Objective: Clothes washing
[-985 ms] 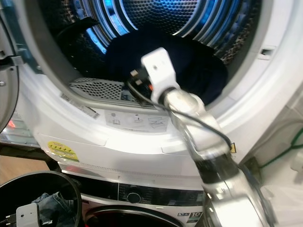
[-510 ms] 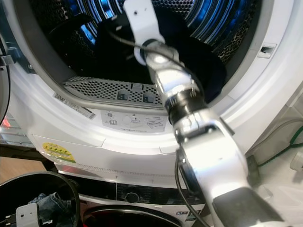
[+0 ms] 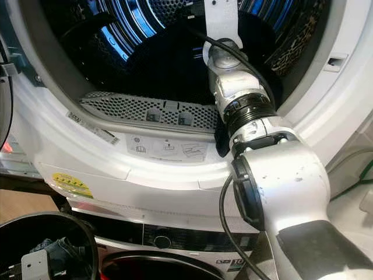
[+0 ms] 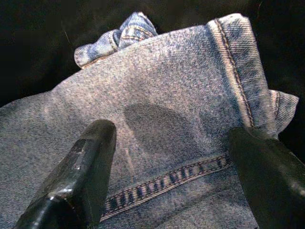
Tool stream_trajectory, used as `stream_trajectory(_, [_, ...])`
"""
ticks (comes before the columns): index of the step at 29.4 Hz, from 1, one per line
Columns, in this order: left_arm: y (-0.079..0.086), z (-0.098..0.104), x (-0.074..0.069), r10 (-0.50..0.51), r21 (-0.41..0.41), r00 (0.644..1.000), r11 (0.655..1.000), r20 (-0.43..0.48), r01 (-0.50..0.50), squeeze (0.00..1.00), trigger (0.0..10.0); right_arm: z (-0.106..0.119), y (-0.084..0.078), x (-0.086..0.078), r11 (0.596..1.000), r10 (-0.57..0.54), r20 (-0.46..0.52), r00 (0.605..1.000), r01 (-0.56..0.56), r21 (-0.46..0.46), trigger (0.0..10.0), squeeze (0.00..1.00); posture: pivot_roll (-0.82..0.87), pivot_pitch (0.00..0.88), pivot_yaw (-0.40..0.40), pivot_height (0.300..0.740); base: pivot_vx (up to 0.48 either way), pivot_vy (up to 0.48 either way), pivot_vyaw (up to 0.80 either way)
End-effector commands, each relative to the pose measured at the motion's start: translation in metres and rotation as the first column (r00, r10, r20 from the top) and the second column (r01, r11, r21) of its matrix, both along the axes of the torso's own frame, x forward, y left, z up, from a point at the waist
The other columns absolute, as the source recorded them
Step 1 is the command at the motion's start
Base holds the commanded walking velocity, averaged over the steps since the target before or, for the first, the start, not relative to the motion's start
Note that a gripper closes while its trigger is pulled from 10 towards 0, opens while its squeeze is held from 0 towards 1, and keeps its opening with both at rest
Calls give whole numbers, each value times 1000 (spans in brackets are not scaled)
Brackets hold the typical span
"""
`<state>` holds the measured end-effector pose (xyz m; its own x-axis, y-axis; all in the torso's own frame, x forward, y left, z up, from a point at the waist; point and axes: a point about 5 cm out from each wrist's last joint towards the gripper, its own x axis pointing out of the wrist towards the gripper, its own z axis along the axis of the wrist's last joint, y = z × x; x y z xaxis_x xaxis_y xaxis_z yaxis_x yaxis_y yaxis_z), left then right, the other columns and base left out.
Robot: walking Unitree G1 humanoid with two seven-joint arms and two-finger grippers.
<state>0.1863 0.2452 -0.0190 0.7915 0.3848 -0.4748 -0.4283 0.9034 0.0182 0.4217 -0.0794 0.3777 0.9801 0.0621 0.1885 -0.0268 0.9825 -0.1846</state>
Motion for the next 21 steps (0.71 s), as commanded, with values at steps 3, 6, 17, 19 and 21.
stream_trajectory(3, [-8,-9,-7,-15,-14,999,1000,-43,15,0,10000,-9,5,1,994,62,-44,997,-58,90,10000,0,128,0,-81,740,0,0,0])
stream_trajectory(6, [-7,-9,-6,-17,-18,999,1000,-39,16,0,10000,-7,21,-2,952,247,-25,969,-238,190,10000,0,118,0,-75,740,0,0,0])
stream_trajectory(17, [-8,-10,-8,-20,-23,998,1000,-51,18,0,10000,15,30,-21,742,621,117,775,-630,231,10000,0,72,0,-55,740,0,0,0])
stream_trajectory(19, [-8,-10,-8,-21,-23,998,1000,-52,20,0,10000,14,25,-25,713,653,132,746,-664,226,10000,0,73,0,-56,740,0,0,0])
stream_trajectory(21, [-8,-10,-7,-22,-24,998,1000,-52,20,0,10000,10,15,-30,702,663,143,734,-677,221,10000,0,74,0,-56,740,0,0,0])
